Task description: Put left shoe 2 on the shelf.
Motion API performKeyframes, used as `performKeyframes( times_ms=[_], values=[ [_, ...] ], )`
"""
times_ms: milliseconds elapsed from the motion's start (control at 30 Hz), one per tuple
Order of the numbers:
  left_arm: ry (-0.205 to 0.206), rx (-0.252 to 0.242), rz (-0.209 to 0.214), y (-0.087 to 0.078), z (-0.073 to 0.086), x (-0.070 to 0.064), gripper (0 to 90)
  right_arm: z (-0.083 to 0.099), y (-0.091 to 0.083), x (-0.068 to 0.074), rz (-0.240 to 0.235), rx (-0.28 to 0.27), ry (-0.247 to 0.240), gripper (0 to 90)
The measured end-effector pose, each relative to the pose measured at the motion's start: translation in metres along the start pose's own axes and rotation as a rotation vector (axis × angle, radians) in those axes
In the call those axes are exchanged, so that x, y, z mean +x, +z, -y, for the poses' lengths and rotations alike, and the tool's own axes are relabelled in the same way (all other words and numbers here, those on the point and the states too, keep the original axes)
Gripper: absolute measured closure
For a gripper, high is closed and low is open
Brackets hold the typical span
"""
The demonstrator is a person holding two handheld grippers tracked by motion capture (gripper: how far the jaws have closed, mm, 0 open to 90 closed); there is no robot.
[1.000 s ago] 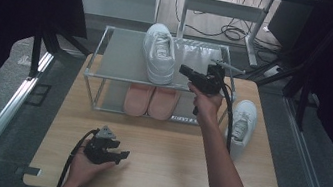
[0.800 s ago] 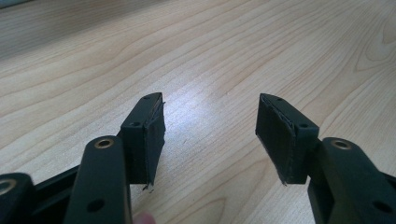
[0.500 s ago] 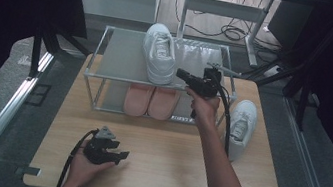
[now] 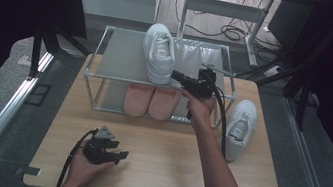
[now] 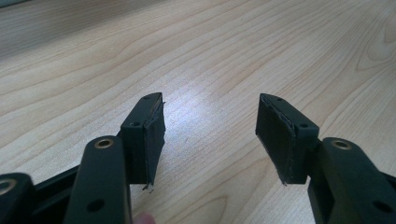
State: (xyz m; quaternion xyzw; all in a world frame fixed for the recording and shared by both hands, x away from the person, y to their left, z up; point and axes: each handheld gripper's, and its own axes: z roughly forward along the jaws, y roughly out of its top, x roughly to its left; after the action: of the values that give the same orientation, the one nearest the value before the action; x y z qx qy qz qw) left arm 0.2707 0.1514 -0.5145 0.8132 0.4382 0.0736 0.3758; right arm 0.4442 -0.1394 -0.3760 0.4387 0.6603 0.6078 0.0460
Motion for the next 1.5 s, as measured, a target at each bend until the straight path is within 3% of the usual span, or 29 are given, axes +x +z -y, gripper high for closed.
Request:
performKeyframes(
  times_ms=[433,900,1500],
  values=[
    [0.003,0.004,0.001,0.002,0.000,-0.002,42.9,0.000,0.001,0.003,0.001,-0.004,0.007,89.6],
    [0.001,0.003,0.001,0.001,0.000,-0.002,42.9,0.002,0.010,0.009,-0.031,-0.003,0.016,89.7],
    [0.000,0.002,0.002,0.001,0.000,-0.001,42.9,0.010,0.037,0.030,-0.087,0.018,0.011,89.6]
  ],
)
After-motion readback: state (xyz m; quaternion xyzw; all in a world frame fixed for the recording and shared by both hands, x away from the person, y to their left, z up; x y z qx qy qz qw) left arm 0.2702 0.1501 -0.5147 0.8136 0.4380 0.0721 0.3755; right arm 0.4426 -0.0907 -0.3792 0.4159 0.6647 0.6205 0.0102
